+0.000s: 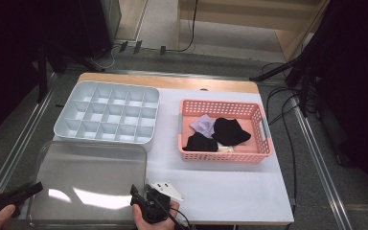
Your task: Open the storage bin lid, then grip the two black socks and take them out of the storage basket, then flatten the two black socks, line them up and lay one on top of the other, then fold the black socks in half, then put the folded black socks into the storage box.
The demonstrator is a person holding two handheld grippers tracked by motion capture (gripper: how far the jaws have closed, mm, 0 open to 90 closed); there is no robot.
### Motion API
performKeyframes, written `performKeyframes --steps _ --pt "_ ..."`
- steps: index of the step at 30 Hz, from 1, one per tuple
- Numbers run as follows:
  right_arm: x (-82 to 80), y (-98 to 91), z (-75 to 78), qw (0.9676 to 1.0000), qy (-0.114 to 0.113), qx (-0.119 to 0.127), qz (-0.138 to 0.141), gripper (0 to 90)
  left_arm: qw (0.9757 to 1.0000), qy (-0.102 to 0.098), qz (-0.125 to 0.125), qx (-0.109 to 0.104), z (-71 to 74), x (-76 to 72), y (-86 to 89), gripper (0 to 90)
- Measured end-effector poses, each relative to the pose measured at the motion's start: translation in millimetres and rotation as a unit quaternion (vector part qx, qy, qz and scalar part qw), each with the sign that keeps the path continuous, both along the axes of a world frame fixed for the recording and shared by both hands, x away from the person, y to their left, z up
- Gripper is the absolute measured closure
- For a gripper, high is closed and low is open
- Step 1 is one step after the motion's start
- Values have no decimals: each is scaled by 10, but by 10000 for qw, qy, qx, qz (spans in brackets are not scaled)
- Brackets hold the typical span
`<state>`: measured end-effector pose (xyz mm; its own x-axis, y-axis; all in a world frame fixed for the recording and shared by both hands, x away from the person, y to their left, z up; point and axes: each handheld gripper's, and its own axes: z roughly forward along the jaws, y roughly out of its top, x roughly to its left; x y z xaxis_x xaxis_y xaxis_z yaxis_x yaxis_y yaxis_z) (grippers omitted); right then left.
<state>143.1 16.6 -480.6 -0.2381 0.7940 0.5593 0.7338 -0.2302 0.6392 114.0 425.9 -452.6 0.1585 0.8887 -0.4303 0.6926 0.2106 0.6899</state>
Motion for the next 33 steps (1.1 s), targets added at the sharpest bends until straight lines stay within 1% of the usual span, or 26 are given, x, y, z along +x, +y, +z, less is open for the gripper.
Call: performKeyframes --steps 2,4,7,9,12,14,17,19,20,21,22,24,25,26,27,28,30,33 --pt "-22 4 -27 10000 18 -3 3 524 10000 58 12 -12 -28 4 -2 603" --pt "-13 5 -49 10000 15 -2 2 521 9999 77 102 -21 -43 22 -23 596" --pt "9 1 -67 10000 85 -18 6 515 9998 149 133 40 -60 46 -51 580" --pt "17 -7 -66 10000 66 -38 -9 514 9997 189 143 40 -78 64 -70 574" --pt "42 -19 -69 10000 48 -74 16 512 9995 243 195 114 -98 87 -98 552" --pt "65 -22 -63 9999 59 -72 62 491 9994 237 233 112 -106 94 -105 547" --pt "89 -34 -59 9998 13 -148 131 470 9992 224 268 205 -103 99 -127 546" --pt "105 -43 -63 9997 -57 -207 134 450 9990 235 302 247 -100 103 -138 549" --pt "109 -48 -59 9997 -42 -194 134 436 9987 214 336 303 -99 108 -153 547" --pt "119 -59 -57 9995 -135 -256 104 413 9986 209 359 341 -98 111 -161 544" --pt "122 -68 -49 9994 -176 -293 73 412 9982 201 398 392 -94 116 -172 539" --pt "146 -102 -32 9991 -297 -311 44 398 9976 134 470 491 -82 123 -182 506" --pt "163 -125 -19 9989 -324 -328 33 396 9974 106 502 504 -75 125 -186 500" --pt "172 -136 -10 9988 -343 -344 17 396 9971 55 551 517 -61 130 -186 490" --pt "184 -155 4 9985 -408 -368 7 395 9967 15 589 557 -48 130 -190 474" --pt "192 -168 13 9981 -478 -398 13 395 9961 -71 636 605 -24 127 -200 467" --pt "196 -194 44 9964 -674 -523 4 396 9958 -206 647 614 17 125 -222 434" --pt "203 -224 74 9941 -862 -652 66 401 9952 -401 586 673 60 129 -272 394"
